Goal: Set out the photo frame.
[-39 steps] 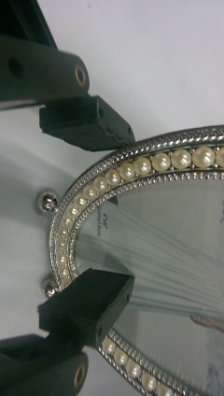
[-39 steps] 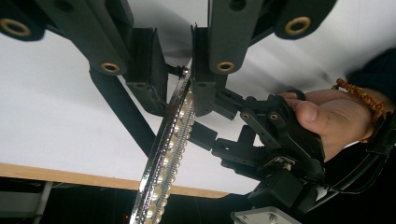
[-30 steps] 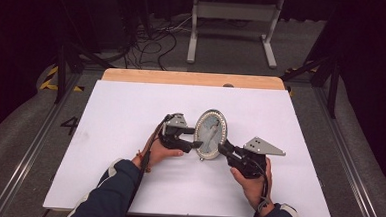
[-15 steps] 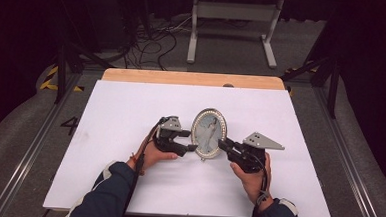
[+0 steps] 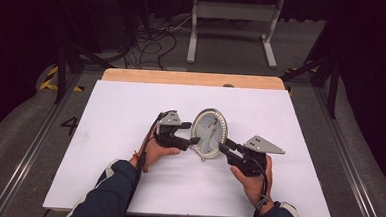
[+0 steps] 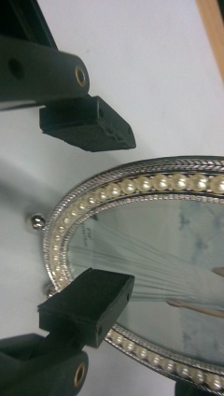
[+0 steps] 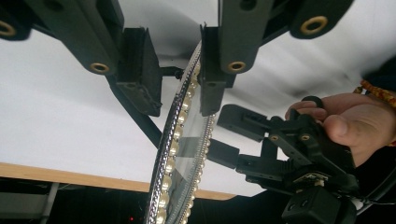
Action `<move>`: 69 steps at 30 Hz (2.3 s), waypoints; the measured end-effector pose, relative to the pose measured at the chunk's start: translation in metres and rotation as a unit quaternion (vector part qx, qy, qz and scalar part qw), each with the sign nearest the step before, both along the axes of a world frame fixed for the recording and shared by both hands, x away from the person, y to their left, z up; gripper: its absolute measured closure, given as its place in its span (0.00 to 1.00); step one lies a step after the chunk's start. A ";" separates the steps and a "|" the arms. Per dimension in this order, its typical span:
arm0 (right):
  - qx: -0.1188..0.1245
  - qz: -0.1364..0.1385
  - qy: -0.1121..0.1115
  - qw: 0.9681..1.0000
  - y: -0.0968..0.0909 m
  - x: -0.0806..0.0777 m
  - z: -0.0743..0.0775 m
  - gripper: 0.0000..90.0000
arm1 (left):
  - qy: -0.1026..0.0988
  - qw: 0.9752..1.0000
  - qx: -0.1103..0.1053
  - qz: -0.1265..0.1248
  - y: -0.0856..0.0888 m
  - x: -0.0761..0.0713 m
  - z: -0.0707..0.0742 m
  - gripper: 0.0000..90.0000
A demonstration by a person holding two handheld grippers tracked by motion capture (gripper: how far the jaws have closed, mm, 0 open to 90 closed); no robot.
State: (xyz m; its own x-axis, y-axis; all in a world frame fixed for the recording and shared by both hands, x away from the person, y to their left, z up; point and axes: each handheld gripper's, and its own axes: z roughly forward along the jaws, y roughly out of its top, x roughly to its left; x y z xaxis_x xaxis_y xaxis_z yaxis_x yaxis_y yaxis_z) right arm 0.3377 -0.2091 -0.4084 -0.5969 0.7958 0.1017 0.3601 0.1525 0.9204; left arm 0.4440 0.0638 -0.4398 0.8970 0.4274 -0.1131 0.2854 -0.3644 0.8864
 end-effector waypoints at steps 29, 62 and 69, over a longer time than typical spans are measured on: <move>0.000 0.004 0.003 1.000 0.001 0.015 0.002 0.88 | 0.028 1.000 -0.005 0.000 0.029 -0.008 0.003 0.59; -0.015 -0.021 -0.002 1.000 0.006 0.013 -0.007 0.86 | -0.007 1.000 0.023 0.017 0.034 -0.017 0.013 0.78; -0.015 -0.021 0.005 1.000 0.008 0.020 -0.009 0.84 | -0.002 0.999 0.039 0.011 0.033 -0.020 0.015 0.78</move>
State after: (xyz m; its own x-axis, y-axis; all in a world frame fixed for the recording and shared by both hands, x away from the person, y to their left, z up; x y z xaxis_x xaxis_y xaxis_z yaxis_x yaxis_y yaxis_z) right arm 0.3580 -0.2010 -0.4176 -0.5622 0.8227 0.0839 0.3763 0.1642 0.9118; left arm 0.4244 0.0968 -0.4247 0.8877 0.4541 -0.0754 0.2906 -0.4257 0.8569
